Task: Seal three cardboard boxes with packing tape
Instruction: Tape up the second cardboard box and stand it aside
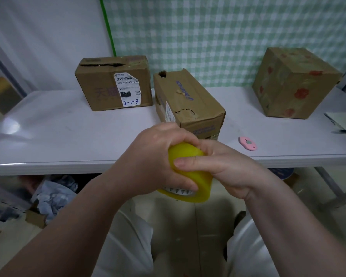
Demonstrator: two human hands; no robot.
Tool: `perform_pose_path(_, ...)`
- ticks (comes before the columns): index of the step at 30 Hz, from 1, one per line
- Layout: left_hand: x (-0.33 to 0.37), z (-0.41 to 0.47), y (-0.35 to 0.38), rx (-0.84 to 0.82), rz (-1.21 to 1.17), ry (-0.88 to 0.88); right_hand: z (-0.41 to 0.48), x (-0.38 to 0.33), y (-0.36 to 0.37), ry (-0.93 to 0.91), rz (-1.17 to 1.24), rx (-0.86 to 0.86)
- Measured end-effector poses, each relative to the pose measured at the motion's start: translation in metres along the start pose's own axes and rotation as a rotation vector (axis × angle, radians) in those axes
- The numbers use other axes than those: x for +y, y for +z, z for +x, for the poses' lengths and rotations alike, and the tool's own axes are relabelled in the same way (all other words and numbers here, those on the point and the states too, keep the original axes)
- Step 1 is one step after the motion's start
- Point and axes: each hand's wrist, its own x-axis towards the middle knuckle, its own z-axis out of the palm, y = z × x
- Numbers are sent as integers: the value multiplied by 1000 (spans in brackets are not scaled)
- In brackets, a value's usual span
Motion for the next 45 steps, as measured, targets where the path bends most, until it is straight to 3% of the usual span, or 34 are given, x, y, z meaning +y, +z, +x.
perform_pose_path(6, -7, -7, 1, 92, -65, -76, -4, 1, -3, -49, 56, -8)
perform_pose_path(11, -5, -10, 2, 132, -39, -37, 1, 4, 2, -55, 80, 173)
perform_pose_path(22, -4, -14, 4, 160, -18, -26, 0, 6, 5, -63, 57, 192)
perform_pose_path(31, -7, -12, 3, 142, -57, -45, -2, 6, 4, -34, 21, 118)
perform_pose_path(40, -10, -13, 6, 121, -73, -62, -2, 10, 2, -10, 72, 152)
perform_pose_path(45, -18, -13, 8, 88, -280, -155, -5, 17, -6, 14, 178, 23)
